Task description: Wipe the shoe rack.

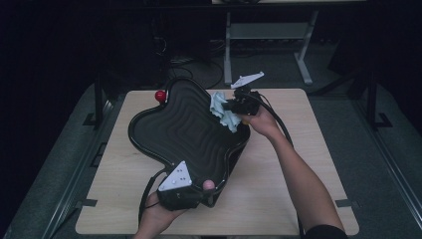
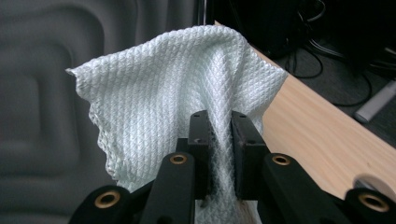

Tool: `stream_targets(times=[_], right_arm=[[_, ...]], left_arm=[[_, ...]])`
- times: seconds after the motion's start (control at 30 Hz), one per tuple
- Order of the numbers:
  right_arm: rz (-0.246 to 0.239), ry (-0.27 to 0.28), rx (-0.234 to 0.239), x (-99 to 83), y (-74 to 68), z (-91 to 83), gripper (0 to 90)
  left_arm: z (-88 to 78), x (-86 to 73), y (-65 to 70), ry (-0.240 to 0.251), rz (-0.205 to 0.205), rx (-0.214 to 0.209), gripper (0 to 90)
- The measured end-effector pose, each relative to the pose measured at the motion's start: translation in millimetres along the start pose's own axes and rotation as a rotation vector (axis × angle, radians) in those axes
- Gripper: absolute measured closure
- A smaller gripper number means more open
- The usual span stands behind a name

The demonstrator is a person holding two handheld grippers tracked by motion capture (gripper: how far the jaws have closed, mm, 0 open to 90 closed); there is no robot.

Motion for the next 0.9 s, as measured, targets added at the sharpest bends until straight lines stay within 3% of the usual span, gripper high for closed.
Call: stream_targets(times=[0.9], right_arm=[[-0.11,0.038,0.037,91.0,-47.8,51.5,79.4]], left_arm=[[0.3,0.1,-0.7,0.0,-0.002,-0.005,60.4]])
Point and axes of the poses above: each handheld gripper's, and its own axes: z roughly forward along the jaws, x roughly out of its top, y roughly to its right, the point moved 1 cm from there along z, roughly forward along the jaws, and after that the axes turned 12 degrees about z, right-handed, at the moved point
